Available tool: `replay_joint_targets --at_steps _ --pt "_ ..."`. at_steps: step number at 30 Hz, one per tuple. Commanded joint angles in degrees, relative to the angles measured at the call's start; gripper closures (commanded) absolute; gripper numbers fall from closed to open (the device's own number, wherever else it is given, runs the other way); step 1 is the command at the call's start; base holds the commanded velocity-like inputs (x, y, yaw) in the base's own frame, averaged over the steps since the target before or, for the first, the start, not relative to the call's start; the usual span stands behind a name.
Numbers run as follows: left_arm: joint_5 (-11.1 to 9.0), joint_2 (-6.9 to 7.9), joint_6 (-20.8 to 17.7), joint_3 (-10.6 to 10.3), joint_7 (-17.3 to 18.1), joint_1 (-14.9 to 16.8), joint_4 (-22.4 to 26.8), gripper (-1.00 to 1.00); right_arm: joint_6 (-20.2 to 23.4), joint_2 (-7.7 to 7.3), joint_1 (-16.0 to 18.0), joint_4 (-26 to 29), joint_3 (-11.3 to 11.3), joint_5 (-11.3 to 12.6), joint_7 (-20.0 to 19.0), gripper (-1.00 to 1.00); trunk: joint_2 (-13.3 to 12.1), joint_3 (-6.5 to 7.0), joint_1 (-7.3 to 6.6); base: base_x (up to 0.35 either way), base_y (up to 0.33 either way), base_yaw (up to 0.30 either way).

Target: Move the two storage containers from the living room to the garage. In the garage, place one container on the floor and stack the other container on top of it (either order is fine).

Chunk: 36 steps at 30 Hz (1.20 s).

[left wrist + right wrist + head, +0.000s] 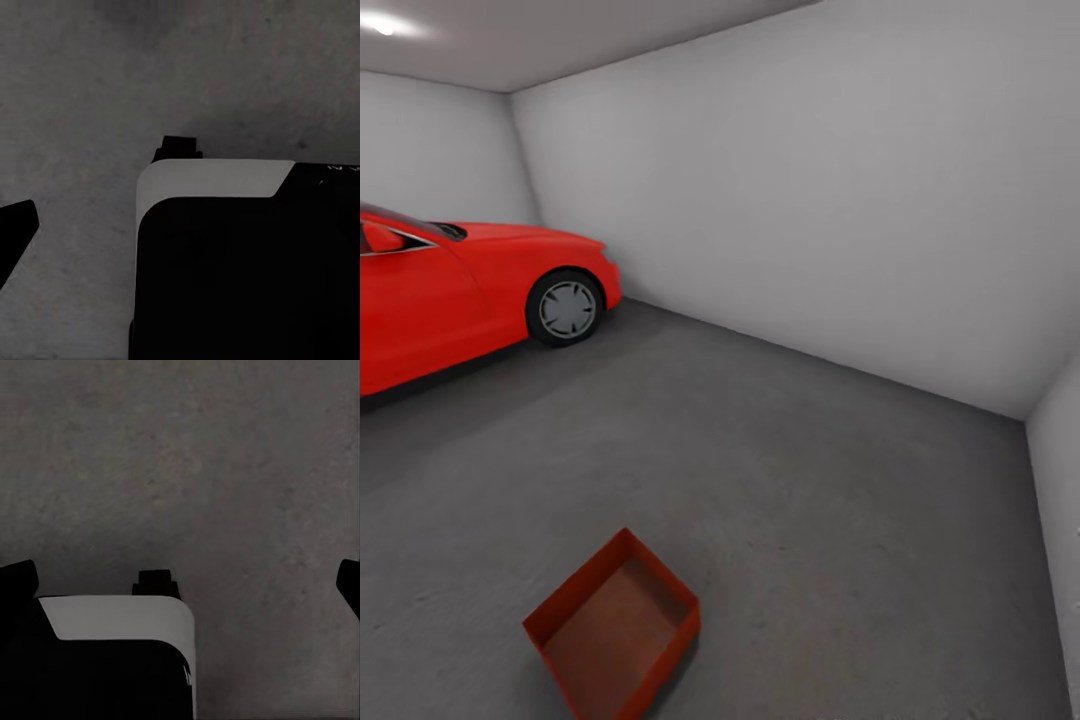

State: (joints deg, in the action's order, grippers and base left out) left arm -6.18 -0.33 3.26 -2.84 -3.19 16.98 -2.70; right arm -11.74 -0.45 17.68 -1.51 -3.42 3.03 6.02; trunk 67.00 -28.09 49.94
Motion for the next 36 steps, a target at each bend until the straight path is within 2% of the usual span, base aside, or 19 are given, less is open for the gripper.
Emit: replay_joint_targets --at_steps 1,17,24,36 --pt "-0.6 -0.02 0.3 -0.3 -0.1 0.1 -0.2 -1.0 -0.3 0.01 0.1 -0.2 -0.4 0.3 0.1 -1.0 0.0 0.0 0.0 0.0 0.298 -0.262" --pt "-0.6 -0.02 0.3 -0.3 0.0 0.1 -0.2 -1.0 -0.3 0.0 0.1 -0.2 -0.4 0.3 -1.8 -1.0 0.0 0.77 0.0 0.0 0.044 -0.25" --pt "-0.6 -0.02 0.3 -0.3 -0.1 0.1 -0.2 -1.0 -0.3 0.01 0.1 -0.2 -0.4 0.3 -1.9 -1.0 0.0 0.77 0.0 0.0 0.0 -0.078" --pt "-0.6 -0.02 0.3 -0.3 -0.1 0.1 -0.2 -1.0 -0.3 0.01 0.1 -0.2 -0.4 0.5 -1.9 -1.0 0.0 0.7 0.0 0.0 0.0 -0.275"
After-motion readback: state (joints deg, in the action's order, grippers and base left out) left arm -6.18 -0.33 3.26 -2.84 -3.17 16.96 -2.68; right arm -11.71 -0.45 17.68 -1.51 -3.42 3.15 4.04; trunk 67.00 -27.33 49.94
